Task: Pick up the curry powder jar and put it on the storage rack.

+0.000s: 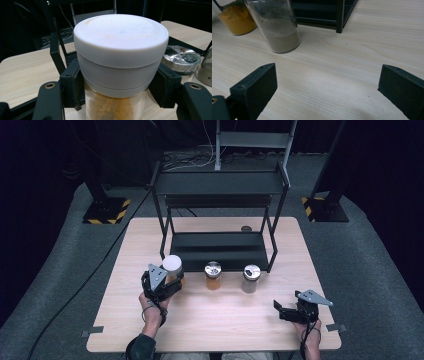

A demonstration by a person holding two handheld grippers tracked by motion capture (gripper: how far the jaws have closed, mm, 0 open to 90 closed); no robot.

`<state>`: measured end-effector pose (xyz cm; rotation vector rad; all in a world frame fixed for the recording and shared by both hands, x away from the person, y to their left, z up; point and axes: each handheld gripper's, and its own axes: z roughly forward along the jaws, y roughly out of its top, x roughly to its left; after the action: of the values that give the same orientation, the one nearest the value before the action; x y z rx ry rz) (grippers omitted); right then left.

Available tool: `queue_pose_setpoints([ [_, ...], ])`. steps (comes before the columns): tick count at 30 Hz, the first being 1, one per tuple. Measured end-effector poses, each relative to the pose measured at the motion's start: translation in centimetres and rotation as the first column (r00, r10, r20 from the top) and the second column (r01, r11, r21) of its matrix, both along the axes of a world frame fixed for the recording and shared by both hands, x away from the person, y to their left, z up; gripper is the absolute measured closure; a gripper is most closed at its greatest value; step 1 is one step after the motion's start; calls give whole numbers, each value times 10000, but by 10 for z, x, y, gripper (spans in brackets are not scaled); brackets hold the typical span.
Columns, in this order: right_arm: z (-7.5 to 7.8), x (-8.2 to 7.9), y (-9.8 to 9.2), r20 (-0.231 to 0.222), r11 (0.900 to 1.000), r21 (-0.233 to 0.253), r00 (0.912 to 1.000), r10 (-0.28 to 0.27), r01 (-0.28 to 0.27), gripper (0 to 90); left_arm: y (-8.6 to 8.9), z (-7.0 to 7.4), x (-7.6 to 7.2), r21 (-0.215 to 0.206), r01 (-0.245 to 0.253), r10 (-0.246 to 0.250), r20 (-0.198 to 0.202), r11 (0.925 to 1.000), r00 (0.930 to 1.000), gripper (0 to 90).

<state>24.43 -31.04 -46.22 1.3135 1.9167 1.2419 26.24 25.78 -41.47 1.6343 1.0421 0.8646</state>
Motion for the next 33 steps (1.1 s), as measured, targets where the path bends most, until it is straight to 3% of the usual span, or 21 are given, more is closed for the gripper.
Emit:
queue_pose_setpoints([
  [33, 0, 0, 0, 14, 10000, 11, 10000, 15, -15, 13, -9, 13, 15, 218, 236, -239, 114, 9995, 9997, 352],
])
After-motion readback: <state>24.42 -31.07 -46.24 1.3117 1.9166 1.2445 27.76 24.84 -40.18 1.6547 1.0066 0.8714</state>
